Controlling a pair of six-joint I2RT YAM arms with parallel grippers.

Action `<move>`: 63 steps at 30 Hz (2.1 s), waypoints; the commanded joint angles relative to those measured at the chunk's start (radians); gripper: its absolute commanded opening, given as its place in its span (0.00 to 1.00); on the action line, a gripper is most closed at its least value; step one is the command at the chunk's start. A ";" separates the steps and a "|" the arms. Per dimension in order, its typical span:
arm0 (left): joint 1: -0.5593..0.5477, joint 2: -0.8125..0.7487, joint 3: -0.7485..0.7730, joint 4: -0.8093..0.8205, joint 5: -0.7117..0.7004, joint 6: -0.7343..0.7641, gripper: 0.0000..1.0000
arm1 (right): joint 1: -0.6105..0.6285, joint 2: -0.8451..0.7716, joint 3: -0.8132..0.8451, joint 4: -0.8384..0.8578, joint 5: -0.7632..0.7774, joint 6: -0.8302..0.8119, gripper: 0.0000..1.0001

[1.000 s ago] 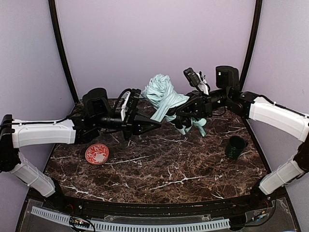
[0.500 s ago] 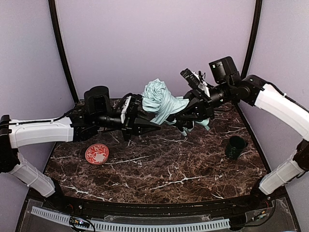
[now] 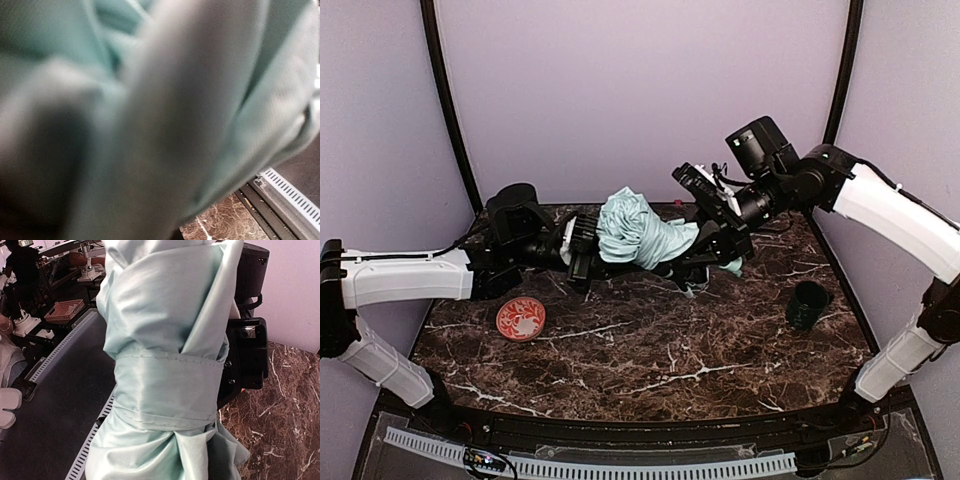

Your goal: Put away the umbrella

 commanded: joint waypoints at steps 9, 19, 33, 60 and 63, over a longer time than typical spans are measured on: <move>0.069 -0.015 0.094 0.120 -0.044 -0.106 0.18 | 0.126 -0.004 -0.006 -0.065 -0.164 -0.105 0.00; 0.070 -0.084 0.080 -0.019 -0.131 -0.208 0.28 | 0.115 -0.061 -0.064 0.107 -0.103 0.030 0.00; 0.159 -0.287 -0.299 -0.064 -0.503 -0.056 0.62 | -0.047 -0.177 -0.336 0.518 0.152 0.344 0.00; 0.113 0.065 0.517 -0.719 -0.066 -0.032 0.62 | 0.038 -0.154 -0.358 0.466 0.447 0.067 0.00; 0.088 0.107 0.545 -0.754 -0.055 0.017 0.63 | 0.037 -0.150 -0.344 0.460 0.420 0.075 0.00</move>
